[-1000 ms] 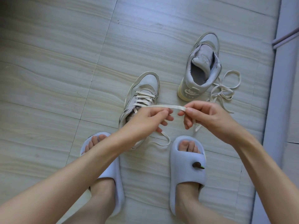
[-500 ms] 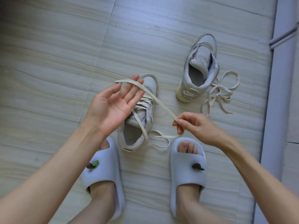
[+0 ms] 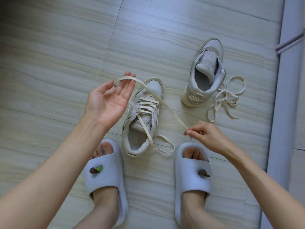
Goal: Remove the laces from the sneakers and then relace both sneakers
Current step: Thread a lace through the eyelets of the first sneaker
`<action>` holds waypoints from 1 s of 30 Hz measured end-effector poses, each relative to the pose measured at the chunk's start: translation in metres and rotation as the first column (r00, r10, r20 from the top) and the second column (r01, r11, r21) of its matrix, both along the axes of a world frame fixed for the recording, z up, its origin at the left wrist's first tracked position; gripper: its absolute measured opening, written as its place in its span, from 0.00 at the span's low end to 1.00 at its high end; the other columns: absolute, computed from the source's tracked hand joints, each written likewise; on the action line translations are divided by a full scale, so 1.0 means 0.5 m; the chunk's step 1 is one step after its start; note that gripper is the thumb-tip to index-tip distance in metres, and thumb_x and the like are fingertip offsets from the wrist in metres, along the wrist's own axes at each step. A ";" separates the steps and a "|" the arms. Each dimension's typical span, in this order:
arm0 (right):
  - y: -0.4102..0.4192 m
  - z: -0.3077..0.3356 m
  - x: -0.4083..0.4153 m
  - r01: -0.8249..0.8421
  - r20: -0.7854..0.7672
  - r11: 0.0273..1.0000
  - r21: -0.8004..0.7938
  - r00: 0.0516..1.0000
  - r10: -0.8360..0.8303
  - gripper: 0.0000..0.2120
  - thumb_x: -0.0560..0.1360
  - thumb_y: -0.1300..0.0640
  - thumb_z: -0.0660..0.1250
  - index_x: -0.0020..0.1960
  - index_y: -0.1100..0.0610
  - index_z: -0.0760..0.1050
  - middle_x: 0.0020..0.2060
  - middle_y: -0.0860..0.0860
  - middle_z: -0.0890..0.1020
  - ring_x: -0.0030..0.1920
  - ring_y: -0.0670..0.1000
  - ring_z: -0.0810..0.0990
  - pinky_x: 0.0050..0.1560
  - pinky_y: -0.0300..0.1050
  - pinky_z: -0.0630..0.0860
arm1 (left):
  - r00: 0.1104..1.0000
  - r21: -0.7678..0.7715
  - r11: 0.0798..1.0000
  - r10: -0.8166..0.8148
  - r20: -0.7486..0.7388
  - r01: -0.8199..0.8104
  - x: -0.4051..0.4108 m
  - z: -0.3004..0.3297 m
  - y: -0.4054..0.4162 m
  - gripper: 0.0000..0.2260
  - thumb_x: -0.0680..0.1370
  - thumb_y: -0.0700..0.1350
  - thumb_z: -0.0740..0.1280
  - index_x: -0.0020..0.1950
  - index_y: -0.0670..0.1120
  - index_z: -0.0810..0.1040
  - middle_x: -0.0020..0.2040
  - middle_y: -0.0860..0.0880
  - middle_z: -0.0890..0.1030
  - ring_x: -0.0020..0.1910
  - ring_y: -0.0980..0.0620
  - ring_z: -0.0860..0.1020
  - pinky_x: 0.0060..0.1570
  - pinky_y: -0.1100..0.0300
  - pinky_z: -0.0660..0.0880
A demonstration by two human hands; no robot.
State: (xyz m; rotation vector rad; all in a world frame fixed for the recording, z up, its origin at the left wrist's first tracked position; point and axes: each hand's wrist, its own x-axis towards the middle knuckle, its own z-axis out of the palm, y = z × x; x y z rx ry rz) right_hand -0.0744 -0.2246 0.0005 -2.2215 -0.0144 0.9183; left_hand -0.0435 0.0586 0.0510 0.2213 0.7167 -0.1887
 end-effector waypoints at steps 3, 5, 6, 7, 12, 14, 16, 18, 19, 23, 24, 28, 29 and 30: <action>0.015 0.007 0.004 0.172 -0.154 0.970 0.171 0.977 -0.146 0.09 0.77 0.57 0.65 0.41 0.51 0.82 0.25 0.44 0.77 0.28 0.41 0.72 0.33 0.30 0.68 | 0.985 0.182 0.969 -0.156 -0.079 0.168 -0.001 -0.021 -0.008 0.14 0.80 0.37 0.55 0.64 0.34 0.69 0.61 0.38 0.77 0.62 0.42 0.76 0.60 0.51 0.73; 0.030 0.010 0.010 0.267 -0.222 0.923 0.278 0.952 -0.209 0.09 0.78 0.59 0.63 0.42 0.56 0.80 0.28 0.48 0.81 0.30 0.44 0.76 0.32 0.33 0.70 | 0.943 0.376 0.866 -0.292 -0.157 0.330 -0.007 -0.036 -0.016 0.15 0.80 0.38 0.57 0.67 0.37 0.68 0.64 0.40 0.75 0.64 0.45 0.74 0.61 0.53 0.73; 0.039 0.011 0.014 0.309 -0.247 0.897 0.317 0.940 -0.237 0.09 0.78 0.59 0.62 0.42 0.58 0.79 0.30 0.50 0.82 0.30 0.45 0.77 0.31 0.33 0.71 | 0.914 0.482 0.777 -0.351 -0.205 0.406 -0.012 -0.043 -0.019 0.16 0.80 0.37 0.58 0.68 0.37 0.67 0.64 0.42 0.75 0.63 0.46 0.75 0.59 0.56 0.74; 0.049 0.011 0.019 0.350 -0.268 0.872 0.343 0.926 -0.267 0.09 0.78 0.58 0.63 0.42 0.60 0.78 0.31 0.51 0.82 0.30 0.45 0.77 0.30 0.33 0.71 | 0.883 0.580 0.669 -0.396 -0.252 0.465 -0.019 -0.049 -0.022 0.17 0.80 0.36 0.59 0.69 0.38 0.66 0.61 0.43 0.76 0.59 0.48 0.76 0.55 0.58 0.76; 0.105 -0.001 0.045 0.428 -0.255 0.834 0.349 0.899 -0.355 0.10 0.75 0.58 0.68 0.36 0.57 0.73 0.24 0.47 0.75 0.23 0.44 0.68 0.26 0.35 0.64 | 0.757 0.910 -0.107 -0.521 -0.395 0.401 -0.045 -0.071 -0.036 0.08 0.76 0.38 0.65 0.49 0.50 0.80 0.41 0.52 0.79 0.35 0.61 0.73 0.38 0.67 0.71; 0.122 -0.008 0.052 0.432 -0.275 0.826 0.361 0.896 -0.348 0.11 0.75 0.60 0.67 0.35 0.57 0.72 0.22 0.47 0.73 0.23 0.45 0.67 0.26 0.36 0.63 | 0.686 0.876 -0.390 -0.557 -0.469 0.282 -0.050 -0.083 -0.040 0.04 0.74 0.42 0.68 0.45 0.51 0.81 0.40 0.54 0.75 0.38 0.61 0.69 0.41 0.65 0.62; 0.136 -0.013 0.056 0.421 -0.288 0.829 0.368 0.899 -0.329 0.12 0.76 0.61 0.67 0.34 0.57 0.71 0.22 0.47 0.72 0.24 0.45 0.66 0.27 0.36 0.63 | 0.612 0.824 -0.523 -0.585 -0.532 0.217 -0.054 -0.097 -0.044 0.03 0.74 0.45 0.70 0.46 0.50 0.82 0.42 0.52 0.72 0.45 0.54 0.67 0.44 0.65 0.58; 0.149 -0.015 0.056 0.395 -0.276 0.846 0.359 0.910 -0.308 0.12 0.76 0.61 0.66 0.35 0.57 0.71 0.24 0.49 0.73 0.24 0.45 0.67 0.27 0.36 0.64 | 0.567 0.795 -0.575 -0.596 -0.568 0.192 -0.059 -0.110 -0.047 0.05 0.73 0.47 0.70 0.47 0.50 0.83 0.42 0.51 0.70 0.50 0.51 0.66 0.47 0.65 0.58; 0.154 -0.016 0.056 0.382 -0.265 0.856 0.349 0.916 -0.301 0.11 0.76 0.61 0.66 0.35 0.57 0.71 0.25 0.50 0.74 0.24 0.45 0.67 0.27 0.35 0.65 | 0.563 0.789 -0.587 -0.596 -0.573 0.181 -0.061 -0.114 -0.049 0.06 0.73 0.48 0.71 0.48 0.49 0.83 0.42 0.52 0.69 0.51 0.50 0.66 0.48 0.65 0.58; 0.164 -0.017 0.056 0.337 -0.229 0.890 0.307 0.934 -0.274 0.11 0.77 0.60 0.65 0.36 0.57 0.70 0.27 0.51 0.74 0.25 0.44 0.67 0.28 0.34 0.66 | 0.577 0.771 -0.624 -0.586 -0.569 0.126 -0.060 -0.119 -0.055 0.07 0.73 0.48 0.71 0.49 0.50 0.84 0.41 0.52 0.67 0.51 0.47 0.68 0.51 0.60 0.63; 0.165 -0.018 0.055 0.327 -0.224 0.896 0.299 0.937 -0.267 0.11 0.77 0.60 0.65 0.36 0.57 0.70 0.27 0.51 0.74 0.24 0.44 0.67 0.28 0.34 0.66 | 0.577 0.765 -0.634 -0.585 -0.570 0.113 -0.060 -0.119 -0.056 0.07 0.73 0.48 0.71 0.49 0.50 0.84 0.42 0.52 0.67 0.51 0.46 0.68 0.51 0.58 0.65; 0.167 -0.021 0.056 0.320 -0.223 0.903 0.288 0.939 -0.262 0.12 0.77 0.60 0.65 0.35 0.57 0.70 0.28 0.51 0.74 0.26 0.45 0.68 0.30 0.35 0.66 | 0.571 0.761 -0.642 -0.590 -0.570 0.097 -0.058 -0.118 -0.062 0.08 0.73 0.48 0.71 0.50 0.50 0.84 0.43 0.51 0.68 0.51 0.46 0.67 0.52 0.56 0.66; 0.168 -0.023 0.056 0.320 -0.222 0.902 0.290 0.939 -0.262 0.13 0.77 0.60 0.65 0.34 0.56 0.70 0.28 0.51 0.74 0.26 0.45 0.68 0.30 0.36 0.66 | 0.571 0.765 -0.638 -0.594 -0.566 0.095 -0.058 -0.118 -0.064 0.08 0.73 0.48 0.70 0.51 0.50 0.84 0.43 0.51 0.68 0.51 0.47 0.67 0.53 0.56 0.66; 0.169 -0.024 0.056 0.318 -0.222 0.902 0.291 0.940 -0.260 0.14 0.77 0.59 0.65 0.33 0.56 0.69 0.28 0.51 0.75 0.26 0.45 0.68 0.31 0.37 0.67 | 0.572 0.768 -0.634 -0.598 -0.561 0.092 -0.059 -0.118 -0.065 0.08 0.73 0.48 0.70 0.51 0.50 0.84 0.43 0.51 0.68 0.51 0.47 0.67 0.53 0.56 0.66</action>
